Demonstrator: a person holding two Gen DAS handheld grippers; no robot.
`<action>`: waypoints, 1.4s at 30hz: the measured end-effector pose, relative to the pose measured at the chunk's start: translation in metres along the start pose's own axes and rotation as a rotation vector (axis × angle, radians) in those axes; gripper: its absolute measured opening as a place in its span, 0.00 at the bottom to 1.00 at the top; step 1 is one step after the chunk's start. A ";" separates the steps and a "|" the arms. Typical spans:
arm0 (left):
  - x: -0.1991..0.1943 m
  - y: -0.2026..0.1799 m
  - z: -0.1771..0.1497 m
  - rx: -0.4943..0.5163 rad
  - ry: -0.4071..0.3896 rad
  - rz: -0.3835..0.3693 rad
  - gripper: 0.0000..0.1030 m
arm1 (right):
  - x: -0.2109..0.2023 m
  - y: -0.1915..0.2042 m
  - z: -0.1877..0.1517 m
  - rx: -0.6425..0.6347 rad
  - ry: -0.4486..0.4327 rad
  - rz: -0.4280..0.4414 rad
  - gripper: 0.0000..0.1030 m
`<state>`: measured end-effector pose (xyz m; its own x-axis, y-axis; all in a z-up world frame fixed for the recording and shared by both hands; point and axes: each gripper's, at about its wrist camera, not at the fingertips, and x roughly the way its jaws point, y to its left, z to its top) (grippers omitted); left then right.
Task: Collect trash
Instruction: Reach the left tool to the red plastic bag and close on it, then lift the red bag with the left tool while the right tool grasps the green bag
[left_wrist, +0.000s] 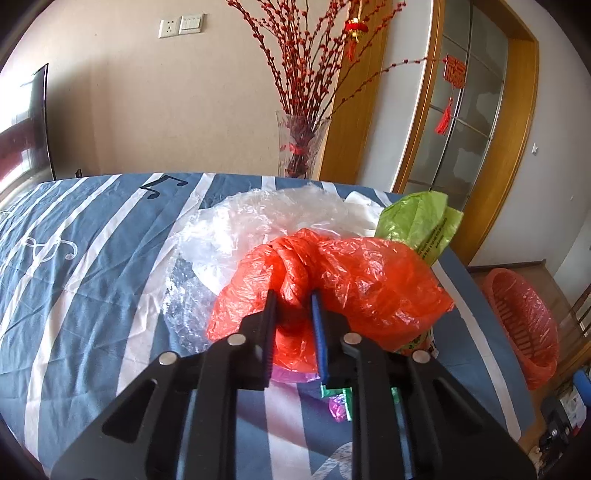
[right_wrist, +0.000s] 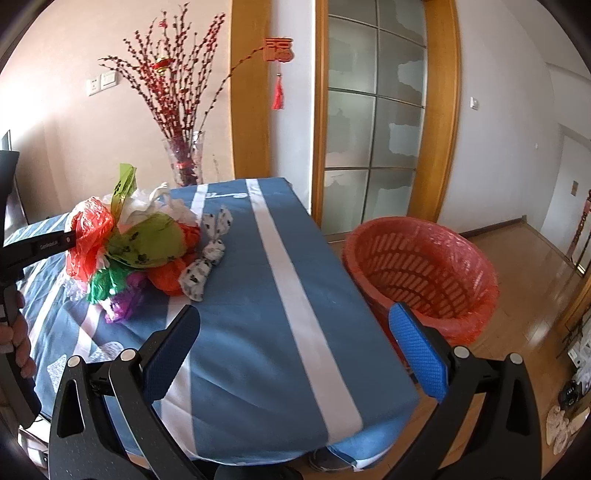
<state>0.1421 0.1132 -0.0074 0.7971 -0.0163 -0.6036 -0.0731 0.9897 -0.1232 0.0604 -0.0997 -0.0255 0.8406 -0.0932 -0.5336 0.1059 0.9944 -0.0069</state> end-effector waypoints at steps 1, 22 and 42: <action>-0.004 0.004 0.000 -0.006 -0.008 0.000 0.18 | 0.002 0.003 0.003 -0.004 -0.001 0.006 0.98; -0.064 0.089 -0.024 -0.094 -0.052 0.096 0.17 | 0.038 0.103 0.037 -0.098 0.023 0.303 0.76; -0.061 0.077 -0.032 -0.055 -0.035 0.061 0.18 | 0.084 0.138 0.039 -0.113 0.136 0.417 0.23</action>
<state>0.0688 0.1855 -0.0057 0.8103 0.0498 -0.5839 -0.1544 0.9793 -0.1309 0.1662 0.0274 -0.0377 0.7209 0.3170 -0.6163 -0.2922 0.9454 0.1444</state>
